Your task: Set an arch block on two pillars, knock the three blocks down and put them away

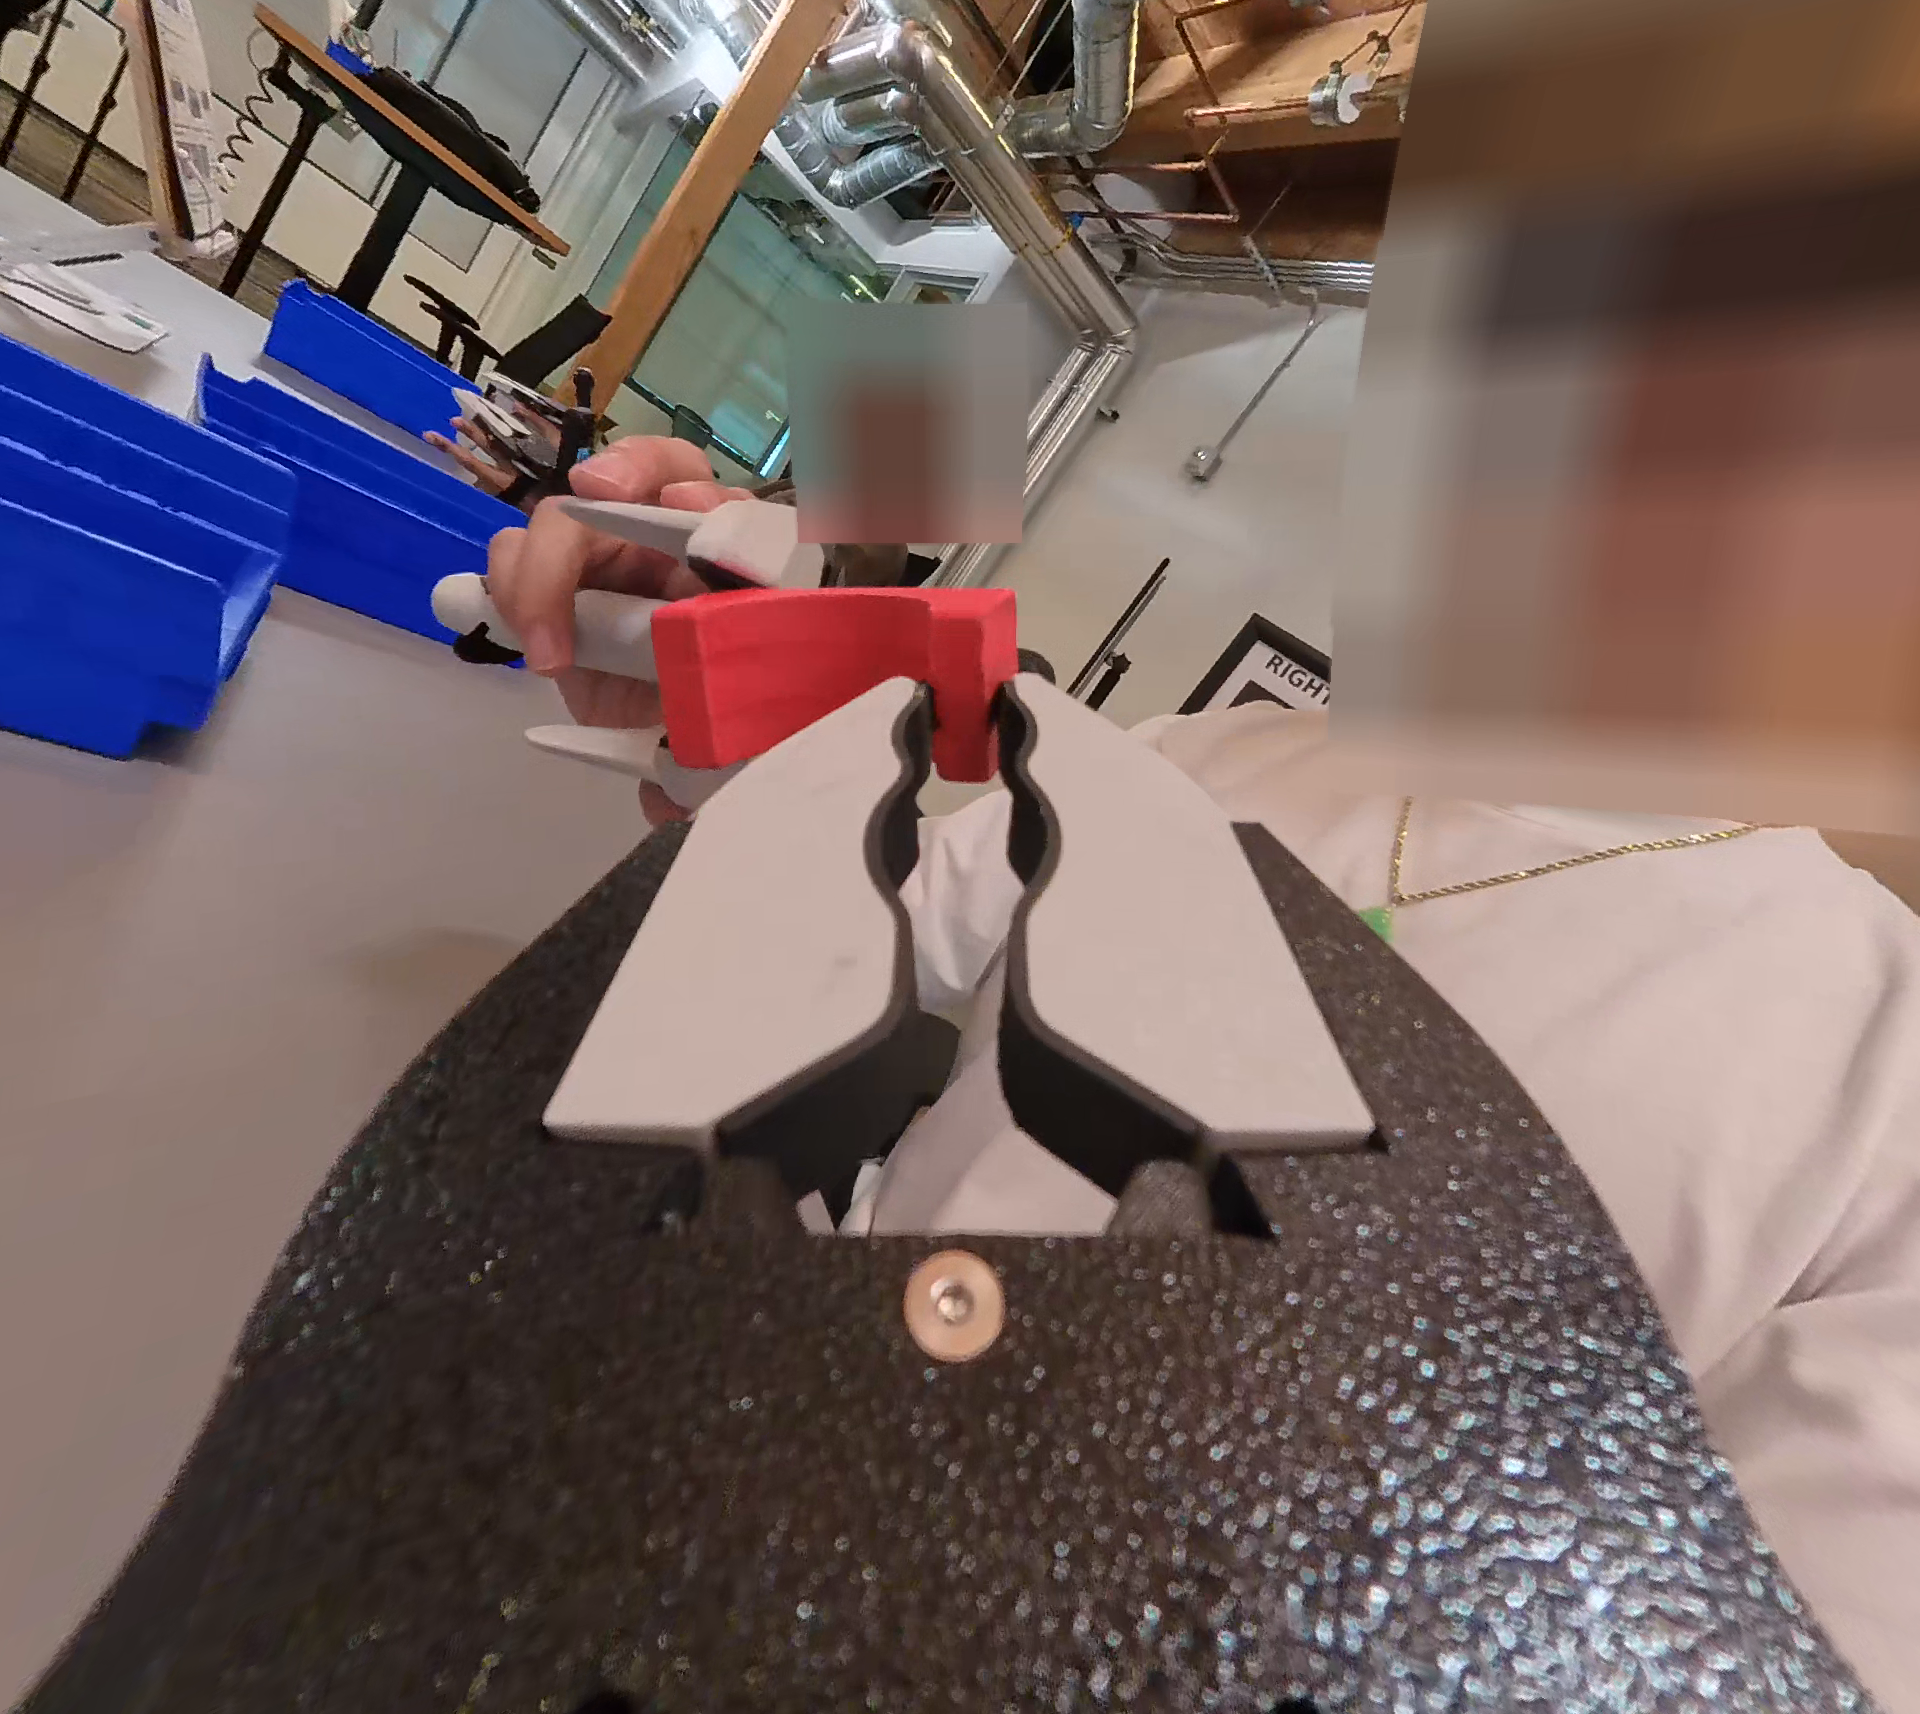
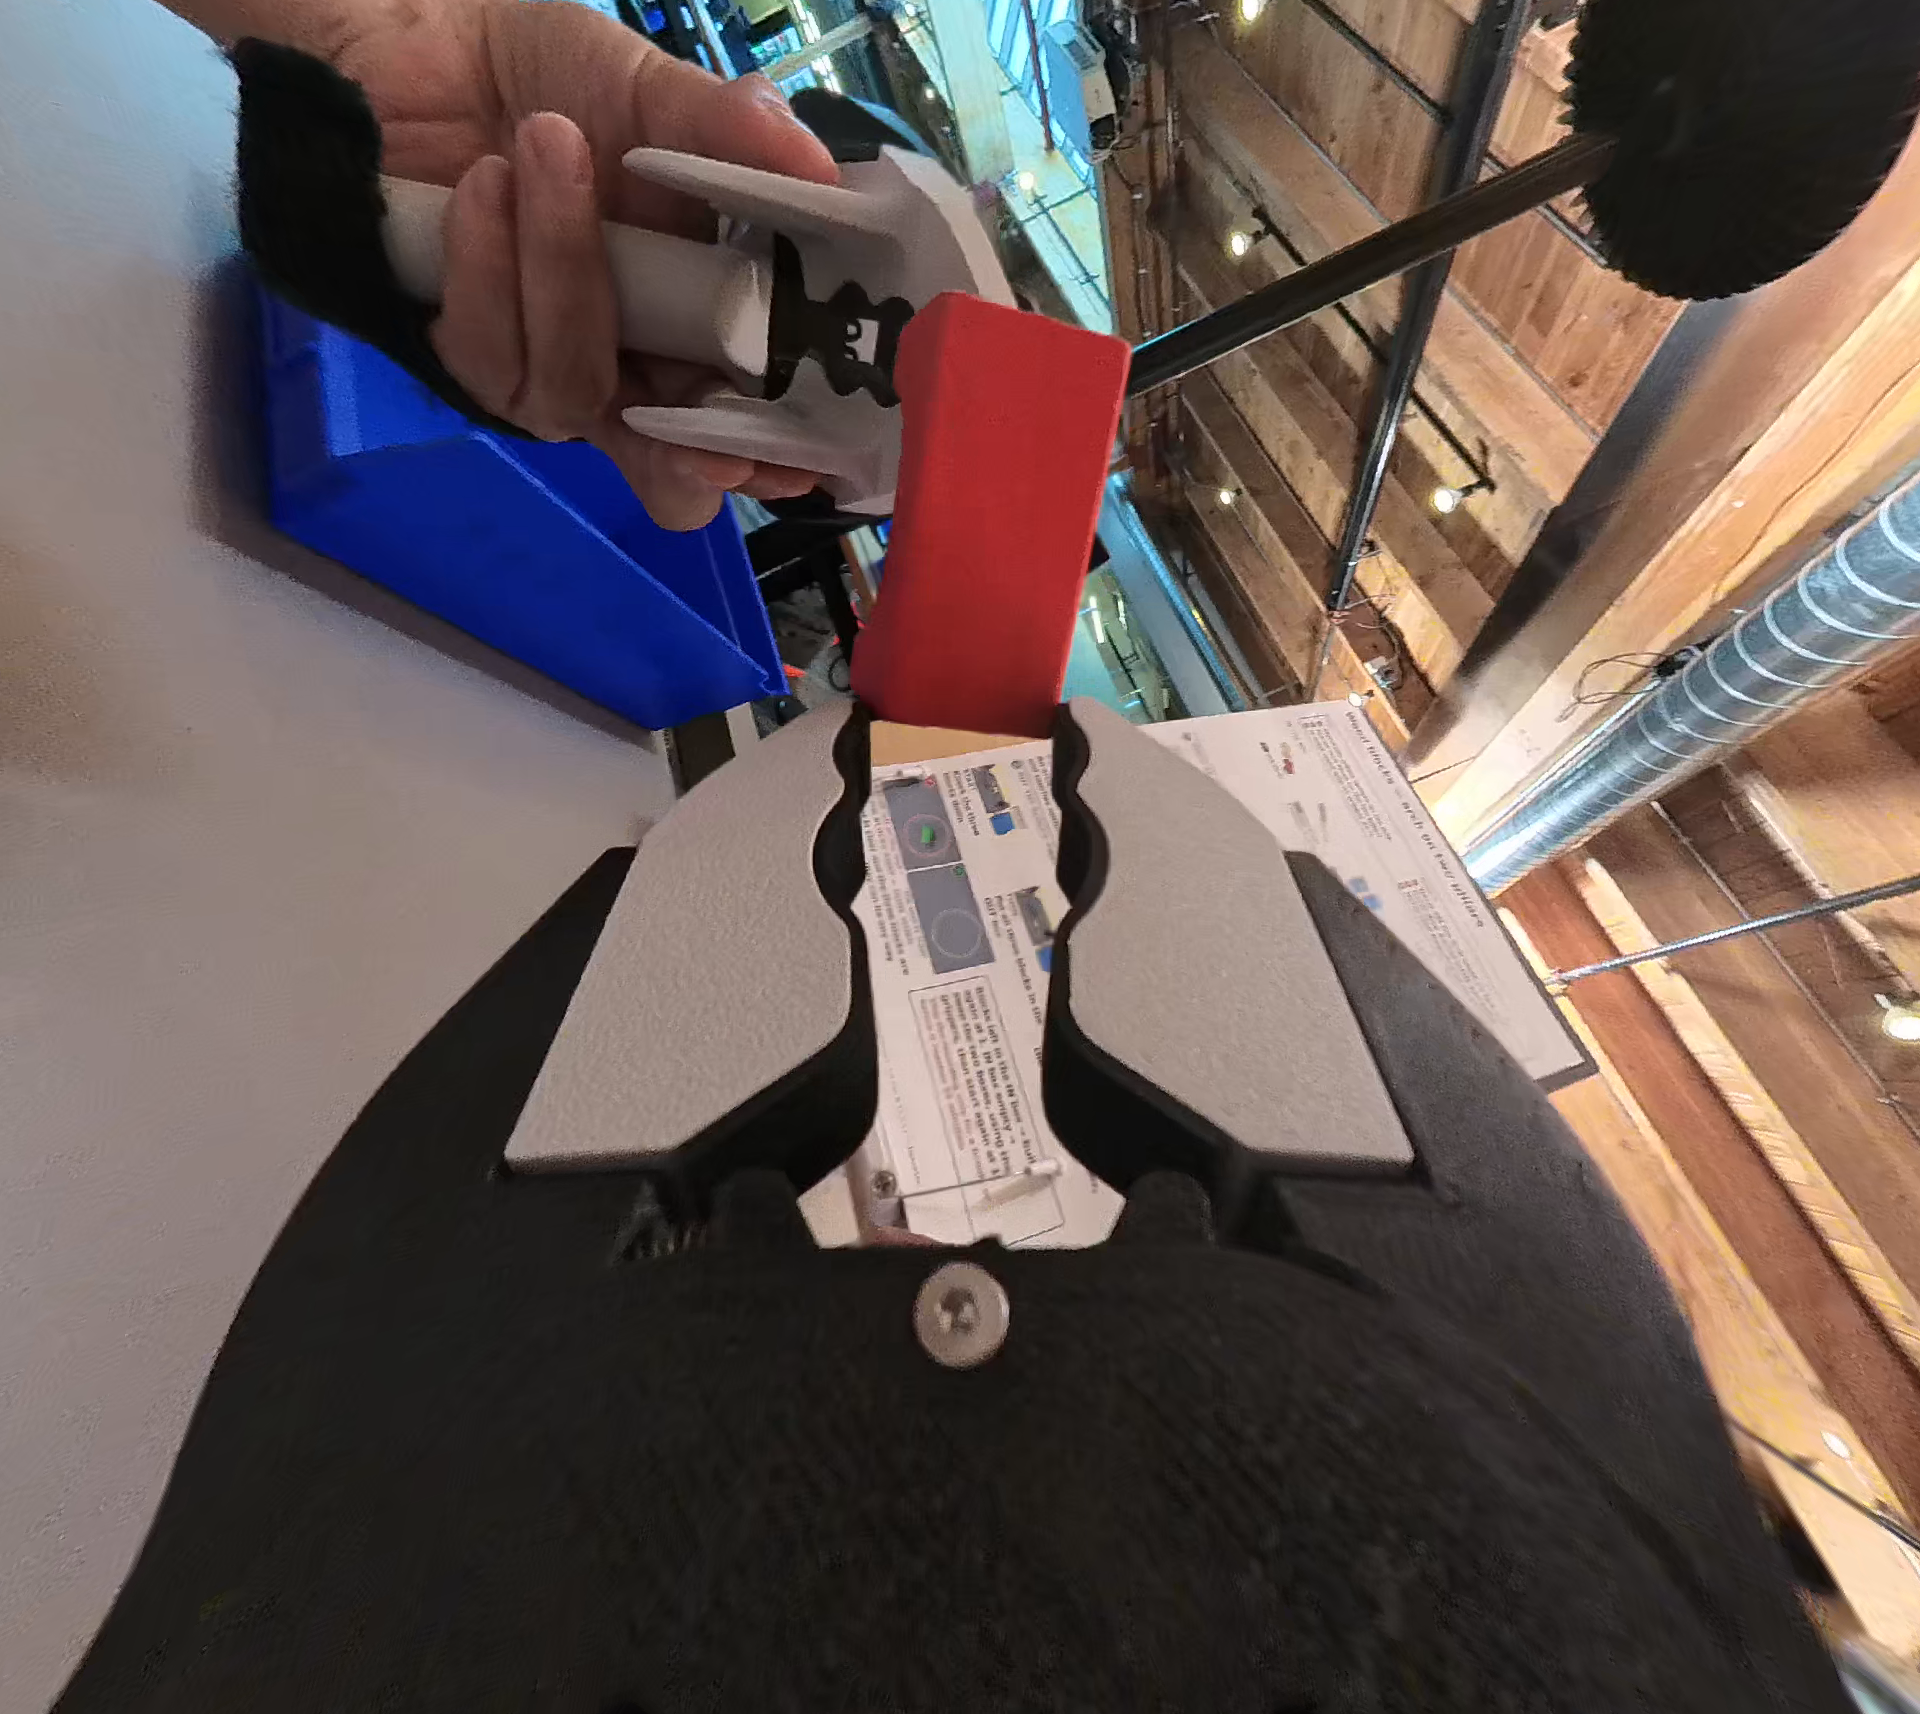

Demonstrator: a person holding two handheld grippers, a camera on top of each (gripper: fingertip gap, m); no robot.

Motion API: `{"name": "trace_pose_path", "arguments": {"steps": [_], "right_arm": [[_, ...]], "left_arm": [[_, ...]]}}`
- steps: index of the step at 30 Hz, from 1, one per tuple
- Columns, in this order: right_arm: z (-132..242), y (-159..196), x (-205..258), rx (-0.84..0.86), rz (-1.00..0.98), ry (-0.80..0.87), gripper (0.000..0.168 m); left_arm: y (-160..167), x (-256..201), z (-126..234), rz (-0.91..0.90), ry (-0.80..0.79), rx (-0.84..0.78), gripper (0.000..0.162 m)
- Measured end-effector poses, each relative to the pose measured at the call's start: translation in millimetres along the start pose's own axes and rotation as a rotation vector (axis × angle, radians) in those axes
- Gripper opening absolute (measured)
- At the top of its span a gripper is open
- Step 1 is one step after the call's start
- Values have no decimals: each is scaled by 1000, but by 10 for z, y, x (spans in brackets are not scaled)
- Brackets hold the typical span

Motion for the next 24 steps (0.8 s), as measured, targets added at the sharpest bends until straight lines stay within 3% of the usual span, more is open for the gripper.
{"name": "trace_pose_path", "arguments": {"steps": [8, 14, 24], "right_arm": [[13, -22, 39, 43, -45, -46, 32], [46, -52, 68, -48, -118, -49, 41], [51, -70, 15, -9, -165, -114, 34]], "left_arm": [[77, 58, 41, 52, 42, -64, 12], [75, 9, 13, 37, 42, -67, 12], [121, 52, -22, 30, 52, -68, 12]]}}
Point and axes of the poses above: each gripper's, where its closed fingertips meet, z back along the fingers, y out of its underside, x = y × z across the jaws, the point moved 9 cm from there along z, back along the fingers, and after that the axes turned 3 degrees about x, right-handed, at the moved point
